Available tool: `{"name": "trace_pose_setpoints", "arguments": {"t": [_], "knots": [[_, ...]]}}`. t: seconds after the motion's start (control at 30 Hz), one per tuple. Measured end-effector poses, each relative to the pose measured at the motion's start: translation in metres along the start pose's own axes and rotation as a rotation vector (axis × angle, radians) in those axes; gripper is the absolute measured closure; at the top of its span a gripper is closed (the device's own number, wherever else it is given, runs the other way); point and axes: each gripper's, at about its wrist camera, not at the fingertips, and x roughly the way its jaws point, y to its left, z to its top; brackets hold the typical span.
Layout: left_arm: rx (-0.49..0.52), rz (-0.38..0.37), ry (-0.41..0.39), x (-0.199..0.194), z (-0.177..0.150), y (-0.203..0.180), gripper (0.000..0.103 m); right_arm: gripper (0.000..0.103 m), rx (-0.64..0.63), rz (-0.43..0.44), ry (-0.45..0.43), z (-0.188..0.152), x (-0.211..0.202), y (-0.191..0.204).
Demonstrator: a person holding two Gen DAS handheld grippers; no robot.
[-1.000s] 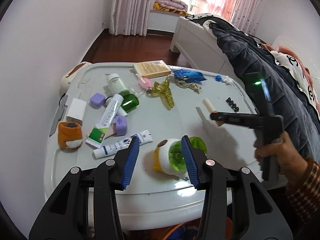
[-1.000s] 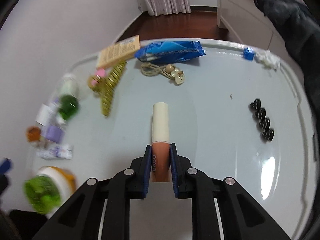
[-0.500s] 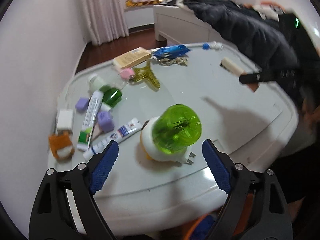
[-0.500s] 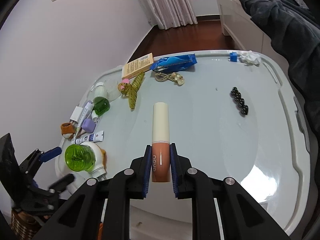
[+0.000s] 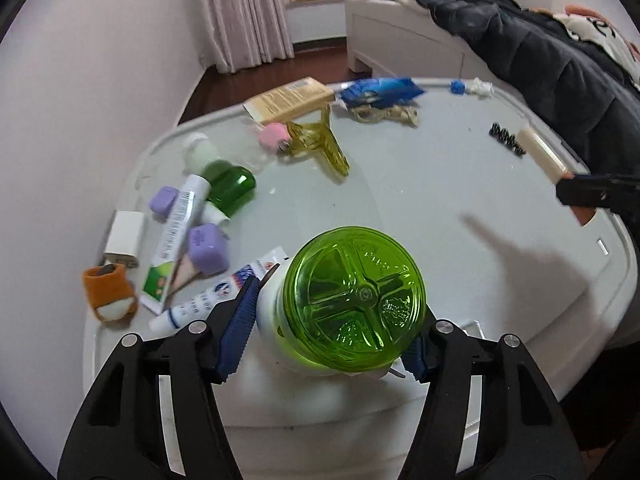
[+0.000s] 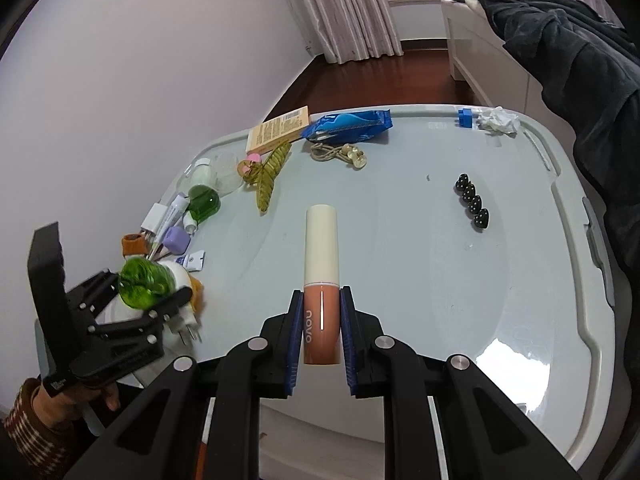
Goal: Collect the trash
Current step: 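Carry the air freshener and lip gloss over the orange bucket and release both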
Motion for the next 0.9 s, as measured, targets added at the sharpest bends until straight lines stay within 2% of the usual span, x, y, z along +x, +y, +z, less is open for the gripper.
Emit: {"name": "trace_pose_setpoints", "arguments": {"t": [0.2, 0.33, 0.47, 0.6, 0.7, 0.8, 0.87, 0.9], "knots": [[0.029, -0.037, -0.023, -0.050, -0.010, -0.006, 0.043, 0.085, -0.048, 0.024, -0.008, -0.009, -0.020, 0.018], [0.061, -0.100, 0.031, -0.084, -0.040, -0.021, 0.043, 0.085, -0.114, 0.073, 0.051, -0.053, -0.040, 0.047], [0.077, -0.188, 0.184, -0.101, -0.088, -0.041, 0.043, 0.085, -0.100, 0.123, 0.192, -0.118, -0.042, 0.061], [0.091, -0.261, 0.316, -0.101, -0.136, -0.062, 0.043, 0.085, -0.081, 0.133, 0.332, -0.177, -0.032, 0.068], [0.093, -0.288, 0.394, -0.092, -0.164, -0.072, 0.043, 0.084, -0.077, 0.132, 0.407, -0.204, -0.020, 0.072], [0.077, -0.287, 0.445, -0.084, -0.175, -0.074, 0.042, 0.080, -0.107, 0.113, 0.465, -0.222, -0.007, 0.079], [0.076, -0.272, 0.465, -0.083, -0.177, -0.074, 0.042, 0.045, -0.111, 0.110, 0.487, -0.226, -0.003, 0.080], [0.071, -0.263, 0.468, -0.083, -0.177, -0.073, 0.041, 0.042, -0.118, 0.092, 0.477, -0.225, -0.003, 0.080]]}}
